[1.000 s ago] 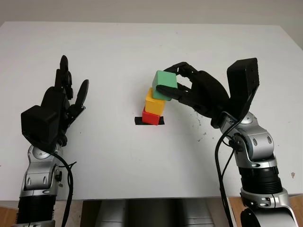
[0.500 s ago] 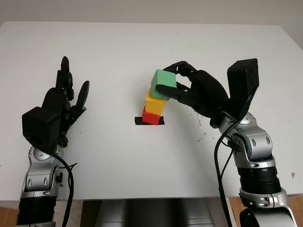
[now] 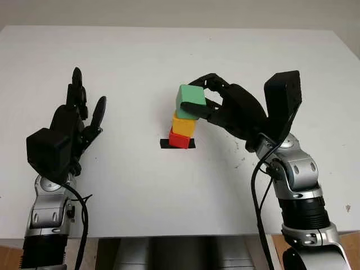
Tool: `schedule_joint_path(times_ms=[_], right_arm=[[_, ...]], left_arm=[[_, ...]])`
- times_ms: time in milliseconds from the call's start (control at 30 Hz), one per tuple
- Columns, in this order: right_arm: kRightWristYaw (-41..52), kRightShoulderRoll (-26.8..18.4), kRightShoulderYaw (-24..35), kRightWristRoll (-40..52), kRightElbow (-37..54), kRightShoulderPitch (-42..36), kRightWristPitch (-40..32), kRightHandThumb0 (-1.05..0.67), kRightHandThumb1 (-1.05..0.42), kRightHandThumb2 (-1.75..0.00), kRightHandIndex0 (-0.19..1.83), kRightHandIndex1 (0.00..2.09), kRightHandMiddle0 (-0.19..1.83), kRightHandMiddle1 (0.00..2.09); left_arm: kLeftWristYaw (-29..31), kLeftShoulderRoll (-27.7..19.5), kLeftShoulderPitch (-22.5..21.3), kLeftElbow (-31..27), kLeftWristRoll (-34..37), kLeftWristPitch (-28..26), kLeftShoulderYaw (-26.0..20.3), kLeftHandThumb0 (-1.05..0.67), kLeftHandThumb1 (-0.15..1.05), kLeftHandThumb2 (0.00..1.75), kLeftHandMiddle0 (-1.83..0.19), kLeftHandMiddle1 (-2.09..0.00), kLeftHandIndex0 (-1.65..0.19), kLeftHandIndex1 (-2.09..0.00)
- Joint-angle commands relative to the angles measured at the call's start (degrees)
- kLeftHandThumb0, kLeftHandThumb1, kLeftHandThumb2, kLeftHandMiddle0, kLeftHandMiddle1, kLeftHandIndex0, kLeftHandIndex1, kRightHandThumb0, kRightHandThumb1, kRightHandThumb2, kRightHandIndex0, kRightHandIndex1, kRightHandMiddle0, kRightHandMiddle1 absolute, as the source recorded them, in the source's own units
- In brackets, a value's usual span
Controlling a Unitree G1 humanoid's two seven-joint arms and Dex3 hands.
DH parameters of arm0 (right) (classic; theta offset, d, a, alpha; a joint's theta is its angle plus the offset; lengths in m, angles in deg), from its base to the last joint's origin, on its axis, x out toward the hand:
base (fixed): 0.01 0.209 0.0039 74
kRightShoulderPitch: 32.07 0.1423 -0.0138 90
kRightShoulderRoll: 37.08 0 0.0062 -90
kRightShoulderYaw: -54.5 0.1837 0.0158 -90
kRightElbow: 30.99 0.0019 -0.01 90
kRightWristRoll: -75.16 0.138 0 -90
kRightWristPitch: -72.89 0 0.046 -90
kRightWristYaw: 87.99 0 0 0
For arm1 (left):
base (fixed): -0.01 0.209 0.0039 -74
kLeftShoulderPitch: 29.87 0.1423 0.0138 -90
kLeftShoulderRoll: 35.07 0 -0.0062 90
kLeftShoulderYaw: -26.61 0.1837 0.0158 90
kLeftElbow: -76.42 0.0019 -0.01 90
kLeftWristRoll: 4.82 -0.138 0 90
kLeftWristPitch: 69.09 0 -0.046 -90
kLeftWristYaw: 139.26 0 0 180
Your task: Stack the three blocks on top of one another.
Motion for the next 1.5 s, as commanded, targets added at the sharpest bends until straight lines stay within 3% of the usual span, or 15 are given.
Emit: schedule_joint_path(times_ms=[0,500,633,800,900,1267,1467], right_arm=[[0.25,-0.08,-0.02,0.00,-0.11,0.92,0.37,-0.48,-0.98,-0.06,0.26,0.07,0.19,1.76],[0.72,-0.02,-0.19,0.32,-0.18,1.22,-0.25,-0.48,-0.98,-0.05,0.25,0.07,0.15,1.71],[2.22,-0.65,-0.33,0.76,-0.45,1.25,0.14,-0.56,-0.96,-0.05,0.16,0.03,-0.01,1.24],[6.58,-1.72,0.02,1.98,-1.28,1.20,2.20,-0.66,-0.93,-0.05,-0.14,0.01,-0.17,0.31],[8.55,-2.17,0.50,2.82,-1.92,1.24,3.42,-0.71,-0.92,-0.05,-0.19,0.00,-0.19,0.04],[11.32,-4.91,3.63,3.41,-2.33,-0.43,10.76,-0.81,-0.88,-0.05,-0.19,0.00,-0.19,0.00],[9.72,-5.73,7.62,4.31,-0.13,-2.02,14.90,-0.94,-0.97,-0.08,-0.19,0.00,-0.19,0.00]], left_arm=[[-0.06,0.23,0.46,-0.24,-0.03,0.94,-0.02,-0.68,1.05,0.49,0.18,-0.05,0.17,-0.05],[-0.46,0.40,0.49,-1.50,-0.15,-0.71,0.15,-0.69,1.05,0.49,0.17,-0.06,0.16,-0.06],[-0.25,0.12,0.34,-0.68,-0.43,0.38,0.28,-0.68,1.05,0.50,0.18,-0.05,0.17,-0.05],[-0.45,0.25,0.31,-1.00,-0.42,-0.09,0.31,-0.68,1.05,0.50,0.17,-0.06,0.16,-0.06],[-0.37,0.21,0.30,-1.21,-0.25,-0.54,0.26,-0.67,1.05,0.50,0.17,-0.05,0.17,-0.06],[-0.29,-0.06,0.47,-1.24,0.01,-0.81,-0.03,-0.70,1.05,0.48,0.17,-0.05,0.16,-0.05],[0.33,-0.46,0.25,-0.70,0.37,-0.40,-0.26,-0.69,1.05,0.49,0.17,-0.05,0.17,-0.05]])
